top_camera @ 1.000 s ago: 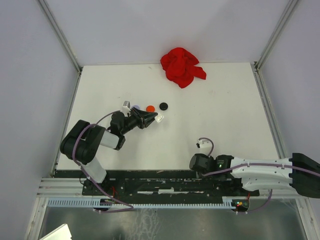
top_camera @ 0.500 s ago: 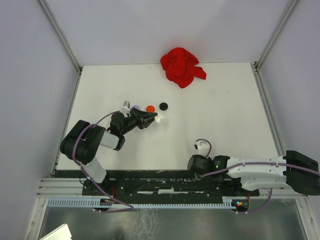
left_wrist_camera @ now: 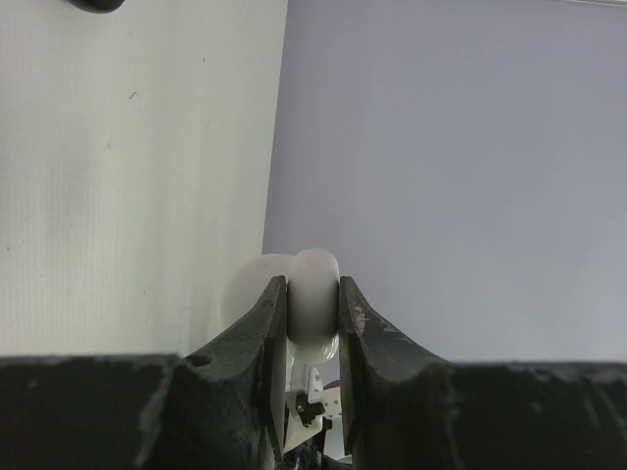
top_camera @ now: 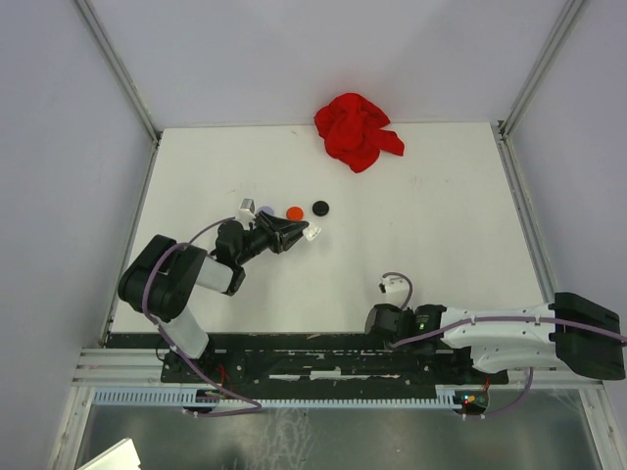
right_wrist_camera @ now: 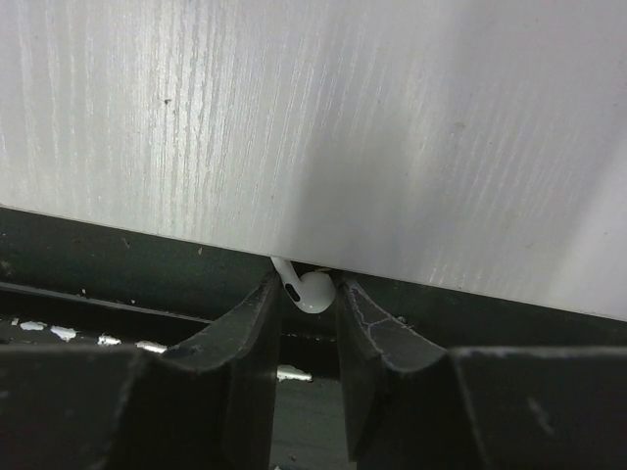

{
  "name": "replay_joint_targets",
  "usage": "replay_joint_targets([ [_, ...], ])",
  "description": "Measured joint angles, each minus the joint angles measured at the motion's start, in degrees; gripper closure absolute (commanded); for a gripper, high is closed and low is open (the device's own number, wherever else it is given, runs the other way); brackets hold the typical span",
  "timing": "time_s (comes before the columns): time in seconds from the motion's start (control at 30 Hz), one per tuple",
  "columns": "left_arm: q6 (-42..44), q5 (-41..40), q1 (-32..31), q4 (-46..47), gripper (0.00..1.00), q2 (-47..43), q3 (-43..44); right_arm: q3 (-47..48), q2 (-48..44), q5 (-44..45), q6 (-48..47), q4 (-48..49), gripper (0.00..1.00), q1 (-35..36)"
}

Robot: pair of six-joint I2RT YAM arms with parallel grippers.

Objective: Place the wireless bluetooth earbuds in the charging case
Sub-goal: Pick up the earbud from the center of the board.

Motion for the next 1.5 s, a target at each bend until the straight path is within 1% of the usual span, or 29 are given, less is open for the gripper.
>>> replay_joint_targets([
  [0.07, 0.0, 0.0, 0.0, 0.0, 0.97, 0.0, 0.0, 0.1, 0.2, -0.1, 0.0, -0.1, 0.74, 0.0],
  [0.13, 0.0, 0.0, 0.0, 0.0, 0.97, 0.0, 0.0, 0.2, 0.2, -0.3, 0.2, -0.2, 0.78, 0.1],
  [0.4, 0.0, 0.0, 0.0, 1.3, 0.97, 0.6, 0.0, 0.3, 0.3, -0.7, 0.4, -0.2, 0.88, 0.4],
  [0.53, 0.0, 0.0, 0.0, 1.5, 0.97, 0.9, 0.0, 0.5, 0.4, -0.4, 0.4, -0.7, 0.92, 0.9],
  [1.1, 0.0, 0.0, 0.0, 1.7, 0.97, 0.9, 0.0, 6.4, 0.7, 5.0, 1.0, -7.5, 0.93, 7.3],
  [1.23, 0.0, 0.0, 0.0, 1.7, 0.97, 0.9, 0.0, 8.2, -0.4, 6.5, 1.0, -8.9, 0.91, 8.2],
  [1.37, 0.0, 0.0, 0.0, 1.7, 0.97, 0.9, 0.0, 10.1, -0.9, 9.3, -0.2, -9.3, 0.90, 7.9],
  [1.5, 0.0, 0.0, 0.0, 1.7, 0.97, 0.9, 0.0, 12.1, -0.4, 10.2, -4.5, -8.2, 0.91, 3.7],
])
